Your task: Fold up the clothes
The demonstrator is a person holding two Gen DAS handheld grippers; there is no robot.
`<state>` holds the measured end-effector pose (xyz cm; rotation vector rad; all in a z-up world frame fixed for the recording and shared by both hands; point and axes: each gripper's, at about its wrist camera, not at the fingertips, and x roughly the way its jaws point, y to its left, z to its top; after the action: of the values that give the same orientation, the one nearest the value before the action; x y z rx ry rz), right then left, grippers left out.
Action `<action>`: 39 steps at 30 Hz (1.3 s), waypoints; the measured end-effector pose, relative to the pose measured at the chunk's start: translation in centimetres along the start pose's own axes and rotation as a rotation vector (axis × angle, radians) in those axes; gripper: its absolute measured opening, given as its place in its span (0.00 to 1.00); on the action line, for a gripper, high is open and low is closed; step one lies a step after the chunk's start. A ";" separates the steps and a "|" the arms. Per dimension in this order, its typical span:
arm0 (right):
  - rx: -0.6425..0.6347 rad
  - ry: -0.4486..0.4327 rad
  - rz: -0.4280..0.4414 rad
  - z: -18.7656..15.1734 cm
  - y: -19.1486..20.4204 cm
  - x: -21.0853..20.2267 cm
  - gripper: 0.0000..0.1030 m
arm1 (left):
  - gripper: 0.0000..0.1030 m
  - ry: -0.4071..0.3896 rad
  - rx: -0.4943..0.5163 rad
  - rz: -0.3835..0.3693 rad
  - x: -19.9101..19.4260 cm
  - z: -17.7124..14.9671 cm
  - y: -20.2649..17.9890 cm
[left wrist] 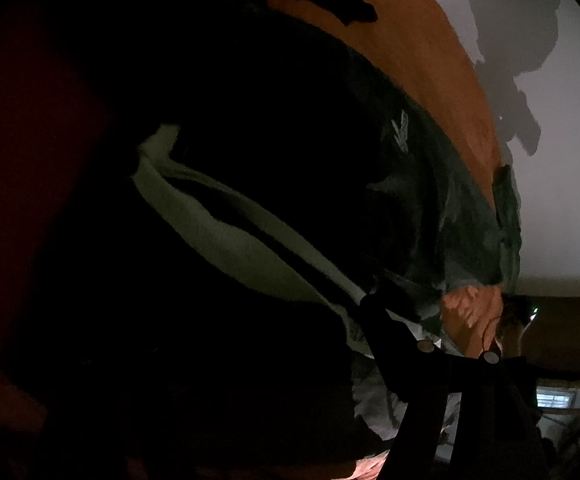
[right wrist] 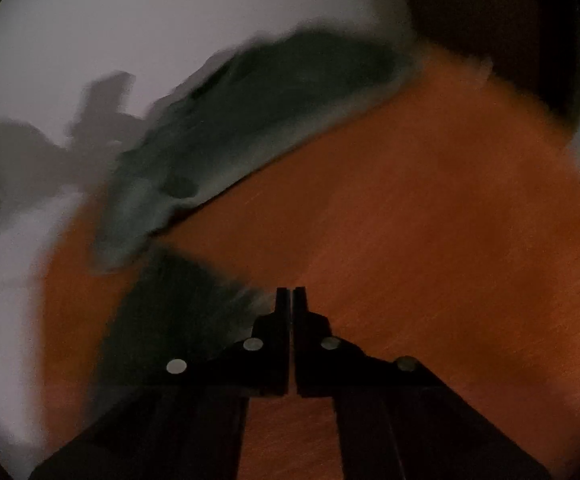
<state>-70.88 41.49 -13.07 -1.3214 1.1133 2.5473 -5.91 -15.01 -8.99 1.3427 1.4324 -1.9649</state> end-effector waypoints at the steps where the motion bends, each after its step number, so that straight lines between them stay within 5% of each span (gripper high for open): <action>1: 0.030 0.055 0.025 -0.2 -0.3 0.8 0.26 | 0.72 -0.007 -0.008 -0.003 -0.1 0.1 0.1; 3: 0.044 0.094 0.032 -0.5 -0.3 1.6 0.52 | 0.72 -0.011 -0.030 -0.019 0.0 0.2 0.1; 5: 0.035 0.089 0.015 -0.8 0.1 2.2 0.55 | 0.72 0.005 -0.054 -0.047 0.5 0.0 0.0; 7: 0.024 0.075 -0.006 -1.1 0.5 2.5 0.53 | 0.72 0.027 -0.061 -0.065 1.1 -0.5 -0.3; 10: 0.001 0.063 -0.030 -1.2 0.7 2.6 0.26 | 0.72 0.040 -0.052 -0.062 1.5 -1.1 -0.5; 16: -0.119 0.031 -0.030 -1.4 2.2 1.9 0.05 | 0.72 0.018 -0.075 -0.053 0.7 -1.2 0.3; 21: -0.283 -0.065 0.092 -1.0 4.4 -0.9 0.04 | 0.72 -0.008 -0.082 -0.058 0.2 -1.2 0.3; 23: -0.365 -0.105 0.048 -0.7 4.8 -1.3 0.04 | 0.72 -0.002 -0.077 -0.052 0.3 -1.1 0.3; 25: -0.309 0.035 -0.064 -0.2 3.2 1.9 0.04 | 0.72 0.005 -0.074 -0.043 0.5 -1.1 0.4; 29: 0.023 0.149 -0.018 0.2 -1.2 3.4 0.10 | 0.72 0.011 -0.073 -0.026 0.1 -1.2 0.9; 31: 0.009 0.121 -0.018 0.4 -1.2 1.7 0.21 | 0.72 -0.002 -0.071 -0.020 -0.7 -1.2 1.4; 33: -0.063 0.100 -0.042 0.4 -0.8 -0.5 0.21 | 0.72 -0.020 -0.071 -0.016 -1.8 -1.3 2.0; 39: -0.111 0.125 0.088 -3.2 -3.5 -8.9 0.21 | 0.72 -0.119 -0.115 0.077 -7.2 -4.3 5.5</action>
<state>-61.82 44.43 -9.74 -1.5085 1.0876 2.6578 3.67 -15.22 -6.01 1.1931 1.3942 -1.8514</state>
